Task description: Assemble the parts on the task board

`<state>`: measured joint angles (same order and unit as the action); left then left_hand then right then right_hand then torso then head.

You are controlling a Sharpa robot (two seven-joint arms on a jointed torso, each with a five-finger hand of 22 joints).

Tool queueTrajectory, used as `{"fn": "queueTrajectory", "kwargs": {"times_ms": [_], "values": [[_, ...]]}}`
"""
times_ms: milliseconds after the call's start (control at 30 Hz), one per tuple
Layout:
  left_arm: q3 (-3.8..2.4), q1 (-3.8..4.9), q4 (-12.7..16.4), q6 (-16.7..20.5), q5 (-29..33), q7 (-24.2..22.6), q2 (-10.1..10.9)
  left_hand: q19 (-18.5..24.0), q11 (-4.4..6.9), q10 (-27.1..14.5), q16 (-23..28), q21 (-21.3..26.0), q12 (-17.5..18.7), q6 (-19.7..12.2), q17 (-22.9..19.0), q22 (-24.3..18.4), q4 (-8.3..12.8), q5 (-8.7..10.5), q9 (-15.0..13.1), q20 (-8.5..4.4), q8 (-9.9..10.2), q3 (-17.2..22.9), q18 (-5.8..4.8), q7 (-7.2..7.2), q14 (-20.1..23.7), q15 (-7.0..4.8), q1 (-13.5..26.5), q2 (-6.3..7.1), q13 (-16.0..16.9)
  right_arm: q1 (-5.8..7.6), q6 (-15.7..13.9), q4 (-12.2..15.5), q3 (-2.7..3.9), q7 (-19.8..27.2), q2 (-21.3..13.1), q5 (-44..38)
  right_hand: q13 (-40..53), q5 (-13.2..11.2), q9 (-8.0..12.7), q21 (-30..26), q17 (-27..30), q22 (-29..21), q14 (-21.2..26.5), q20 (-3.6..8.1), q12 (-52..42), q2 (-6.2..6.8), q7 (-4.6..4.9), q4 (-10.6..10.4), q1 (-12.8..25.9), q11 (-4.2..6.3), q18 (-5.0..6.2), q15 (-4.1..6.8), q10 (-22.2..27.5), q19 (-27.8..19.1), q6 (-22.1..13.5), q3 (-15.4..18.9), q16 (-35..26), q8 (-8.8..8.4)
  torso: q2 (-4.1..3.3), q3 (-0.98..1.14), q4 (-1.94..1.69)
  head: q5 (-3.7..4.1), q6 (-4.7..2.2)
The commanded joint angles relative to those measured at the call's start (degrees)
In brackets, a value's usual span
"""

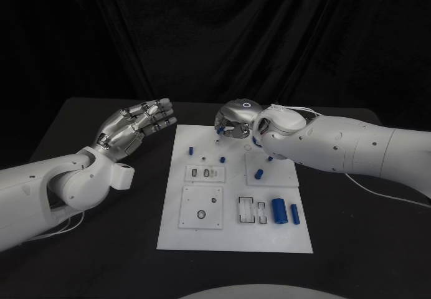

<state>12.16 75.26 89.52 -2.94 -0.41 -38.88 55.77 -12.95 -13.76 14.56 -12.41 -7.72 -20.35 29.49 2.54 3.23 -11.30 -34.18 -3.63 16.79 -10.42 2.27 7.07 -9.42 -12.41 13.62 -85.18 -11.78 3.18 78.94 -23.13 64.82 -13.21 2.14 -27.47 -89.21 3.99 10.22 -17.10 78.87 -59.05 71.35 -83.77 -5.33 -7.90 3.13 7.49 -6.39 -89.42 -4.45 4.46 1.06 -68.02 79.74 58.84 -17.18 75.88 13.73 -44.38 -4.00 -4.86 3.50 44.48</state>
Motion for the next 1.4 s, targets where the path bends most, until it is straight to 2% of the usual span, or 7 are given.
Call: {"fn": "queueTrajectory", "kwargs": {"times_ms": [33, 267, 500, 600, 867, 1200, 1400], "values": [[-0.04, 0.05, 0.1, -1.0, 0.1, -9.7, 0.0, -0.3, -0.35, 0.1, -0.2, 0.1, -0.3, 0.4, 0.1, -0.1, 0.0, -0.15, -0.1, -0.02, -0.4, 0.3, -0.75, -0.22, 0.1, 0.39, 0.6, -0.01, 0.1, -0.3, 0.1, -0.5, 0.09, -1.1, 0.3, -1.7, 0.0, 0.3, 0.1, -0.3, 0.0, 0.0, -0.1, -0.03, 0.3, 0.14, 0.0, -0.1, 0.0, 0.5, 0.05, -0.36, -0.3, -0.5, -0.5, -0.4, -0.2, -0.32, 0.01, -0.02, 0.0, -0.05, 0.13], [-0.04, 0.05, 0.1, -1.0, 0.1, -9.7, 0.0, -0.3, -0.35, 0.1, -0.2, 0.1, -0.4, 0.5, 0.1, -0.1, 0.0, -0.17, -0.1, -0.02, -0.4, 0.6, -0.76, -0.25, 0.1, 0.41, 0.7, -0.02, 0.1, -0.71, -1.0, -1.4, 0.12, -0.9, 0.8, -1.9, 0.0, 0.5, 0.1, -0.3, 0.0, 0.1, -0.1, -0.13, 0.7, 0.25, 0.02, 0.0, 0.0, 0.41, 0.05, -0.46, 0.0, -0.5, -0.8, -0.6, -0.3, -0.67, 0.0, -0.04, -0.05, 0.05, 0.28], [-0.04, 0.05, 0.2, -1.1, 0.9, -9.6, 0.1, -0.3, -0.36, 0.1, -0.3, 0.1, -0.4, 0.5, 0.1, -0.1, 0.1, -0.18, -0.1, -0.02, -0.5, 0.9, -0.77, -0.25, 0.1, 0.41, 0.8, -0.01, 0.1, -0.9, -2.2, -1.5, 0.13, -1.0, 0.8, -2.0, 0.1, 1.0, 0.0, -0.3, -0.1, 0.1, 0.0, -0.21, 1.1, 0.28, 0.07, 0.1, -0.1, 0.31, 0.05, -0.54, 0.3, -0.5, -0.8, -0.9, -0.3, -0.9, 0.02, -0.05, 0.07, -0.06, 0.33], [-0.04, 0.05, 0.1, -1.1, 1.4, -9.5, 0.1, -0.3, -0.39, 0.1, -0.3, 0.1, -0.5, 0.5, 0.1, -0.1, 0.1, -0.21, -0.1, -0.02, -0.5, 1.1, -0.77, -0.26, 0.1, 0.41, 0.9, -0.02, 0.1, -0.95, -2.8, -1.5, 0.13, -1.2, 0.7, -2.0, 0.1, 1.2, 0.0, -0.3, 0.0, 0.2, 0.0, -0.23, 1.2, 0.27, 0.09, 0.1, -0.1, 0.3, 0.05, -0.55, 0.3, -0.5, -0.8, -1.0, -0.3, -0.94, 0.0, -0.05, -0.03, 0.05, 0.46], [-0.04, 0.05, 0.2, -1.2, 1.8, -9.4, 0.1, -0.3, -0.43, 0.1, -0.4, 0.1, -0.5, 0.6, 0.1, -0.1, 0.2, -0.29, -0.1, -0.02, -0.5, 1.4, -0.78, -0.29, 0.1, 0.42, 0.9, -0.01, 0.1, -1.01, -3.0, -1.5, 0.13, -2.0, 0.6, -2.0, 0.1, 1.7, 0.0, -0.4, 0.0, 0.1, 0.0, -0.29, 1.4, 0.37, 0.18, 0.3, -0.2, 0.19, 0.08, -0.63, 0.5, -0.6, -0.9, -1.2, -0.3, -1.17, 0.02, -0.04, 0.04, 0.04, 0.44], [-0.04, 0.05, -0.1, -1.1, 1.9, -9.2, 0.0, -0.3, -0.47, 0.0, -0.4, 0.1, -0.5, 0.4, 0.1, -0.1, 0.2, -0.33, -0.1, -0.02, -0.5, 1.8, -0.8, -0.34, 0.2, 0.45, 1.1, 0.01, 0.1, -1.1, -2.0, -1.4, 0.14, -2.5, 0.5, -2.0, 0.2, 2.5, 0.3, -0.8, 0.5, -0.1, 0.4, -0.78, 2.6, 0.83, 0.72, 0.6, 0.1, -0.5, 0.16, -1.19, 2.2, -1.0, -2.8, -2.3, -0.7, -2.99, 0.02, -0.04, 0.02, 0.07, 0.46], [-0.04, 0.04, -0.3, -1.1, 1.9, -9.1, 0.0, -0.2, -0.47, 0.0, -0.4, 0.1, -0.5, 0.4, 0.1, -0.1, 0.2, -0.34, -0.1, -0.02, -0.4, 2.1, -0.82, -0.39, 0.2, 0.45, 1.2, 0.0, 0.1, -1.14, -2.3, -1.4, 0.15, -2.6, 0.4, -2.0, 0.2, 2.5, 0.3, -0.8, 0.5, -0.1, 0.4, -0.83, 2.7, 0.86, 0.77, 0.6, 0.1, -0.55, 0.16, -1.24, 2.4, -1.0, -3.0, -2.4, -0.7, -3.16, 0.02, -0.05, 0.02, 0.08, 0.48]]}}
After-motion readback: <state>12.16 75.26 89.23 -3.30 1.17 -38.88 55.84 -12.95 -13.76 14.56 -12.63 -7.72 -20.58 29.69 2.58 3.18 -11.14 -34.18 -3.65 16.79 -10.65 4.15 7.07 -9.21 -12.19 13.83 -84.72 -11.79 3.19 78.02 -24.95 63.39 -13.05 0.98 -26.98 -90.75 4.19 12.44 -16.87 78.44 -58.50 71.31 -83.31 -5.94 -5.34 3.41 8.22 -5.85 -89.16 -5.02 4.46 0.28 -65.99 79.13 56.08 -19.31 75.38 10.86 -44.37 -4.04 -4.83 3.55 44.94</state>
